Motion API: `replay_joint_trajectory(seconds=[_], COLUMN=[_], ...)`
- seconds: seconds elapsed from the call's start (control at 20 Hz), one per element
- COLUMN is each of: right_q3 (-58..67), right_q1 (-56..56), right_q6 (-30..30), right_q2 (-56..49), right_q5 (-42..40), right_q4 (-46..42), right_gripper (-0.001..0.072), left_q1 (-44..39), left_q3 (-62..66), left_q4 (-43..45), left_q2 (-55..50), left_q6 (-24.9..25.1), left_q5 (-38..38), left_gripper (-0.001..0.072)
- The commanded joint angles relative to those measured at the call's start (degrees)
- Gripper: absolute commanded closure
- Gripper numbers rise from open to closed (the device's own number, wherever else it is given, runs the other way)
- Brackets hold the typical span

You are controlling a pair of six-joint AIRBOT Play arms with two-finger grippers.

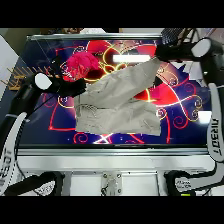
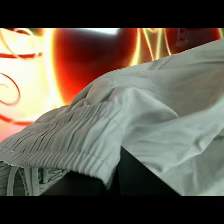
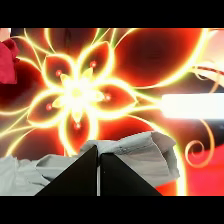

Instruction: Fold the clothes and pants, and hang the long-sleeved shirts on hangers.

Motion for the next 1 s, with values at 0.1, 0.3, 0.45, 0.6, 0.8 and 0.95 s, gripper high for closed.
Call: replay_joint_trajectory(seconds=[0.1,0.3,0.45,0.6,0.8,0.95], right_q3=[0.0,0.0,-0.1,-3.4,-18.1,-32.3], right_q1=[2.4,2.4,3.5,6.2,9.9,12.5], right_q6=[0.3,0.2,0.2,0.2,2.1,5.5], right_q2=[-5.2,-4.9,-1.6,5.2,17.1,26.3], right_q5=[-14.6,-10.7,-3.7,3.5,7.6,7.6], right_q4=[0.0,-0.1,-5.5,-13.2,-15.0,-15.0], right_gripper=[0.0709,0.0709,0.0709,0.0709,0.0709,0.0709], left_q1=[6.6,7.2,7.2,8.2,11.1,13.8], left_q3=[9.6,14.7,17.3,19.0,19.1,19.1], left_q4=[0.7,0.7,0.8,0.7,-0.7,-10.8], left_q2=[-14.1,-19.5,-20.6,-20.6,-20.6,-20.6], left_q6=[3.6,4.9,10.6,12.7,14.3,22.3], left_q5=[4.8,3.2,0.9,-2.7,-8.8,-15.2], left_gripper=[0.0691,0.0691,0.0691,0.0691,0.0691,0.0691])
